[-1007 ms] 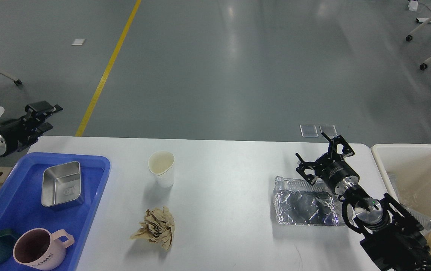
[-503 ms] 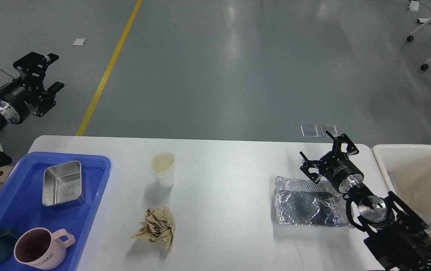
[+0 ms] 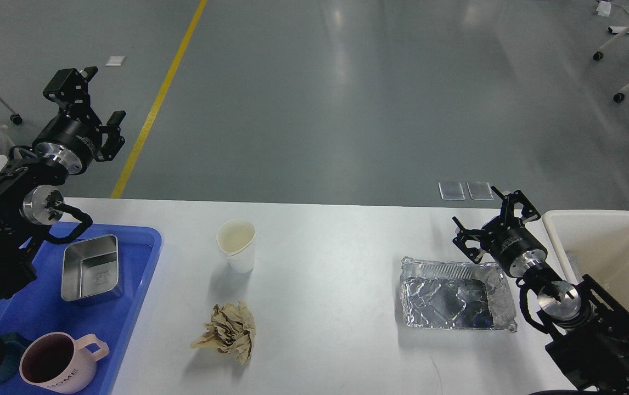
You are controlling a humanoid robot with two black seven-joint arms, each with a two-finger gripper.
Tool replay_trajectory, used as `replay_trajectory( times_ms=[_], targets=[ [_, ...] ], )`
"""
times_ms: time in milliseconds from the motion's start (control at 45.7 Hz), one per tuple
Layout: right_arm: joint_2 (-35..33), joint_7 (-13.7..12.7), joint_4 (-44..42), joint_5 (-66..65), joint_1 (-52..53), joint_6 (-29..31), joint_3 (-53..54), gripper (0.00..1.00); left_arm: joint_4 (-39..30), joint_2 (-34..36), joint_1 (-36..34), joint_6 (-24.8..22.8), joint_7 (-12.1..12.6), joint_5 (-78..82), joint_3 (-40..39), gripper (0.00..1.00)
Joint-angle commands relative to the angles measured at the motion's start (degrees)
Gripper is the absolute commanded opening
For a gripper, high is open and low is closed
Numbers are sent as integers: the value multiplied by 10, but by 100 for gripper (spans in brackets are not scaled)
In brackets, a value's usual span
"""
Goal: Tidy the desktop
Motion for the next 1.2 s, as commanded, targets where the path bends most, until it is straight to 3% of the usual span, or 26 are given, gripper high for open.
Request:
replay_trajectory(
  times_ms=[0, 109, 175, 263, 416, 1182],
  targets=[
    [-10, 0, 1, 0, 1, -1, -1, 100, 0, -23, 1, 1, -12, -25, -27, 95],
    [-17, 0, 1, 1, 5, -1, 1, 100, 0, -57, 28, -14, -68, -106, -125, 95],
    [-22, 1, 1, 1, 11, -1, 2, 100, -1, -65, 46, -53, -74, -112, -147, 96],
    [-26, 1, 2, 0, 14, 4, 1, 100, 0, -74, 52, -135, -61, -123, -160, 96],
    [-28, 1, 1, 0, 19, 2, 2, 100, -9, -93, 87, -146, -23, -126, -190, 97],
    [-51, 14, 3, -12, 19, -4, -3, 100, -25, -82, 113, -172, -25, -128, -197, 97]
  ],
)
